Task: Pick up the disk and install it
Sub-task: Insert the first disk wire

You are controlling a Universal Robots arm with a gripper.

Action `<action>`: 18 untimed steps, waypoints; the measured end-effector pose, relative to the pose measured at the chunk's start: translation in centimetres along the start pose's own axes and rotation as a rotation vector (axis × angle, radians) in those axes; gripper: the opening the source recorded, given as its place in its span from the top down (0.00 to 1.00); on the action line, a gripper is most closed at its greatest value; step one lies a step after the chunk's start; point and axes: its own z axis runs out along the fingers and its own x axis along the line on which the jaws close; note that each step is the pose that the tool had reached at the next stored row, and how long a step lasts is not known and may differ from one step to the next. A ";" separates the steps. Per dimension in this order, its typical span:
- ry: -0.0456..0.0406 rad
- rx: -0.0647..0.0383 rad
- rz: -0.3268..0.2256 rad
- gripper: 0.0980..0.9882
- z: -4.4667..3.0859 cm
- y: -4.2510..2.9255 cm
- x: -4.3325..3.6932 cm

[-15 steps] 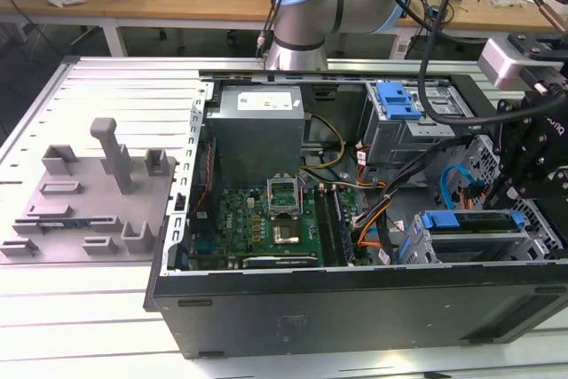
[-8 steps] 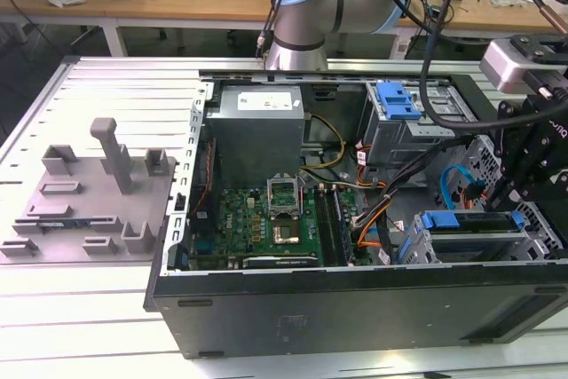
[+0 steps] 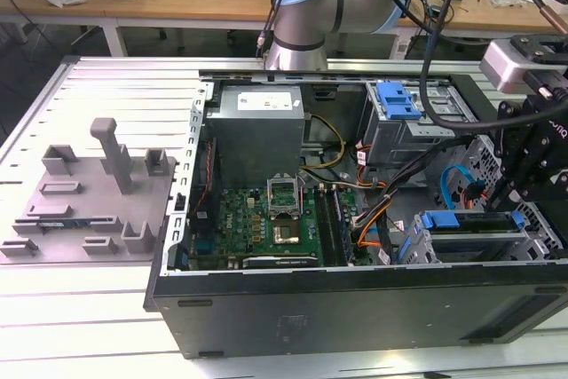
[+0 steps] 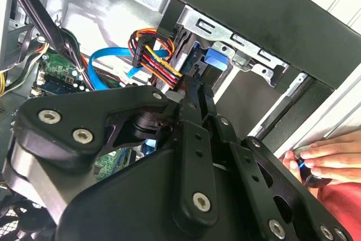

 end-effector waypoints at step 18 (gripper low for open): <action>0.0003 0.000 0.000 0.93 0.37 0.00 0.02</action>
